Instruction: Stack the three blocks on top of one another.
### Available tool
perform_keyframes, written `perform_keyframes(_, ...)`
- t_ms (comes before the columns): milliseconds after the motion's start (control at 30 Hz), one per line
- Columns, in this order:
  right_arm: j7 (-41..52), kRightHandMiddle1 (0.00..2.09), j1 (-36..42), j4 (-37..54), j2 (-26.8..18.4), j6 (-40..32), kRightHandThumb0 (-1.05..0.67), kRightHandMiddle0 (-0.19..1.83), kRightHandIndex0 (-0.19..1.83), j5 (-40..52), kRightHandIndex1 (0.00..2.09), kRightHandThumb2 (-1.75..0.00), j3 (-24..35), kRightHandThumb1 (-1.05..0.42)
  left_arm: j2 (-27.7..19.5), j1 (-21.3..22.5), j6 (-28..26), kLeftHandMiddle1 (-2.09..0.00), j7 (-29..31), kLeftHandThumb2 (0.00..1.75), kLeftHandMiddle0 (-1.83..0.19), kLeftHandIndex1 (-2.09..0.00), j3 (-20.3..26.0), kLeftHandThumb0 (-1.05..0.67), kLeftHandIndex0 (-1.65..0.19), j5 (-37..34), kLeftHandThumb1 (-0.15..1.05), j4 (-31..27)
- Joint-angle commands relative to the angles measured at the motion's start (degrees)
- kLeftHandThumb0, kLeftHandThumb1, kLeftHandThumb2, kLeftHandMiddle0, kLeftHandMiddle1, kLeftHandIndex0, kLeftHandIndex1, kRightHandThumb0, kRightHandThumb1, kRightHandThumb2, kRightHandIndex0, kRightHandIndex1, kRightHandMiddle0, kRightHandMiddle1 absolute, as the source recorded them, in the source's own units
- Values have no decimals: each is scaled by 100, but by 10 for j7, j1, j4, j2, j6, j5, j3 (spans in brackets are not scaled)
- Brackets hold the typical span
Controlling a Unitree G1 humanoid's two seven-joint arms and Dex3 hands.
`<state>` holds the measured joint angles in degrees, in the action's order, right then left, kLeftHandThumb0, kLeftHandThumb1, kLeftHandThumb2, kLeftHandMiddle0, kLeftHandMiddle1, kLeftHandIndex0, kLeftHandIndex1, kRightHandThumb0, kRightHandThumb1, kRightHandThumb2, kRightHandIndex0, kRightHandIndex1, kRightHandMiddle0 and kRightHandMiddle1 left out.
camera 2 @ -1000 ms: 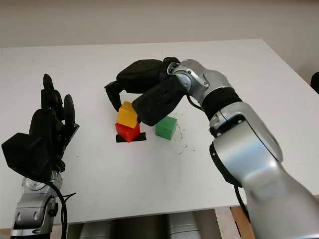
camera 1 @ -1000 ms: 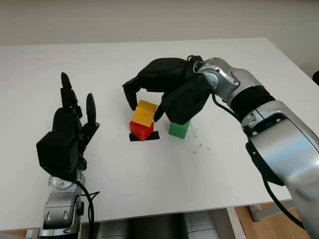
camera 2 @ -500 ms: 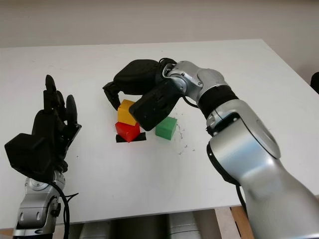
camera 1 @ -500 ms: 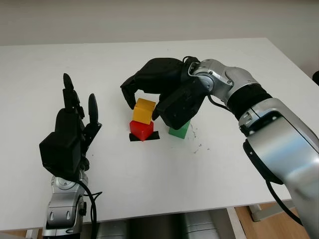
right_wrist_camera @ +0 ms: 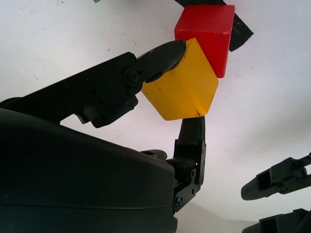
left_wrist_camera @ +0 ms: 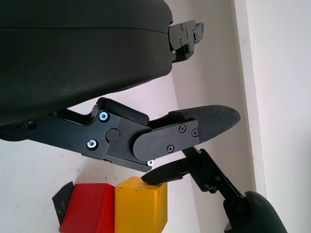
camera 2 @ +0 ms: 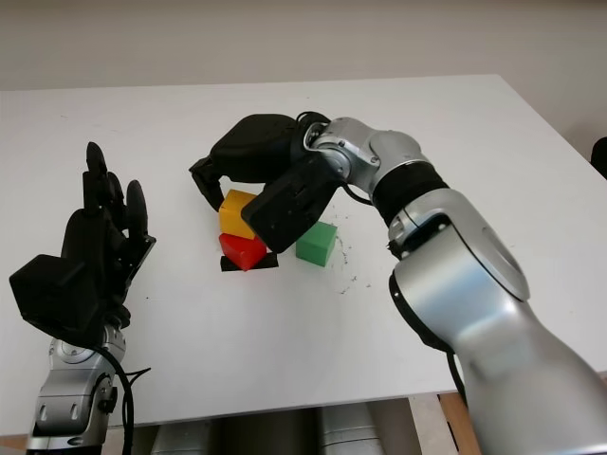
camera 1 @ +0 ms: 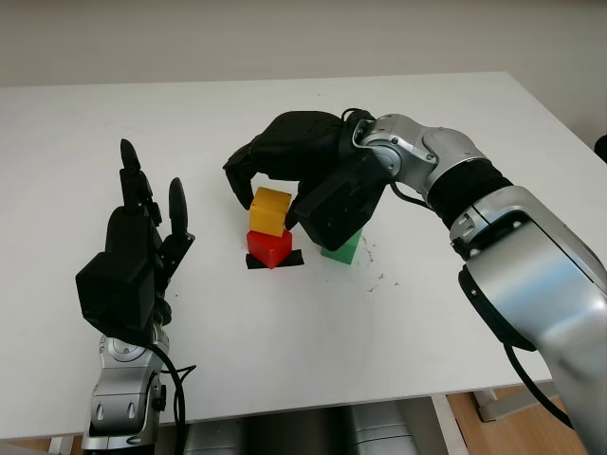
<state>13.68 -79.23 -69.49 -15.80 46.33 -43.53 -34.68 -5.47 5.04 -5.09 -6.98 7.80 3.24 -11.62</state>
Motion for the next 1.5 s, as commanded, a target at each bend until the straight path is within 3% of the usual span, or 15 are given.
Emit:
perform_keyframes(0,4,142,-17,-5,3,6,-37,34,31,8,5,-6,5,-98,5,0,6,0,-3,65,19,0,-2,-75,19,4,105,4)
perform_keyframes(533,27,151,-16,-4,4,20,-36,34,31,26,5,-5,11,-98,1,3,11,0,-4,67,19,0,-3,-73,19,11,105,8)
perform_keyframes(1233,26,147,-12,0,6,19,-40,37,30,21,5,-5,5,-96,8,1,13,0,-6,67,19,0,-2,-74,19,9,105,9)
perform_keyframes(1367,39,137,-15,-1,5,7,-46,31,23,10,2,-4,-3,-92,9,0,16,0,-7,66,19,0,-3,-73,19,11,105,9)
perform_keyframes(1467,42,106,-16,0,4,4,-53,21,15,6,3,-5,-6,-88,11,0,14,0,-7,66,19,0,-2,-73,19,11,105,8)
